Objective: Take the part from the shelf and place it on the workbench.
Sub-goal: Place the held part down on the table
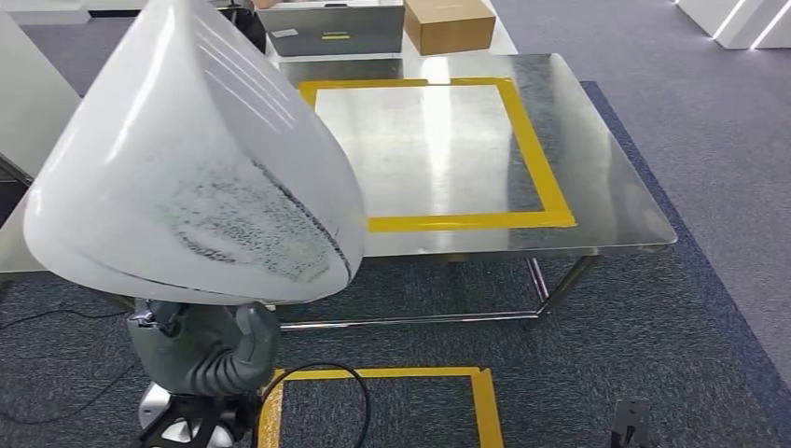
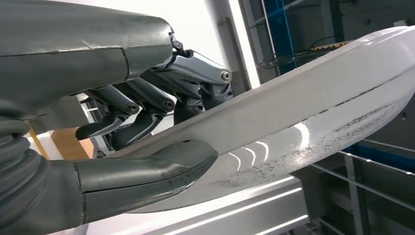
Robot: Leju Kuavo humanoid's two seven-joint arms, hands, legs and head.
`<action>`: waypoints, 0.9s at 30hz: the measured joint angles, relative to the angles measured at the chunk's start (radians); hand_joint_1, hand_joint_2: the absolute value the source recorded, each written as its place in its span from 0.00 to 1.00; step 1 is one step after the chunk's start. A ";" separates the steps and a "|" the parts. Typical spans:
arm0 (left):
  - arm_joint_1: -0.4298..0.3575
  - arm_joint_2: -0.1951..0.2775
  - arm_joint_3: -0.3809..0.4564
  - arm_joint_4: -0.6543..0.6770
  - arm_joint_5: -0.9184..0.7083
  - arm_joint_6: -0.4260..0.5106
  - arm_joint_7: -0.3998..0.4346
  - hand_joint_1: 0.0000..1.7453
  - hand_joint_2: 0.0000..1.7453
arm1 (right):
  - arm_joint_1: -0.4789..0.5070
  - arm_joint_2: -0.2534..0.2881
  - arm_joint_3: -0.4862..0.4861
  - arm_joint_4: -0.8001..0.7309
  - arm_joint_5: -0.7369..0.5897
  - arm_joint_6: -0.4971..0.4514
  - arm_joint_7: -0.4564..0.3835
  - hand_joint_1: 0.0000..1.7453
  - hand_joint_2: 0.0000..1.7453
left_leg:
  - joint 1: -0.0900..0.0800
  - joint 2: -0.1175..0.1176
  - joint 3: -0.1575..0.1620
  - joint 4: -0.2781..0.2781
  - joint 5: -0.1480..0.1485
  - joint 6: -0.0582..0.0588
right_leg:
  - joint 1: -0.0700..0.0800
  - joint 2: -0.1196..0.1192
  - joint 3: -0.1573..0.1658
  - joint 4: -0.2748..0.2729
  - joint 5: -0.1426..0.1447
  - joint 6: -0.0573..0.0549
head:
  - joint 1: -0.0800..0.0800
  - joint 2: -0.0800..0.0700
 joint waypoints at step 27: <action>0.023 -0.010 0.019 -0.014 0.035 0.045 -0.045 1.00 1.00 | 0.002 0.001 0.000 0.000 0.013 0.002 -0.006 0.00 0.00 | 0.004 -0.004 0.040 -0.011 -0.028 0.016 | -0.004 -0.004 -0.059 0.069 0.015 0.025 | 0.008 0.000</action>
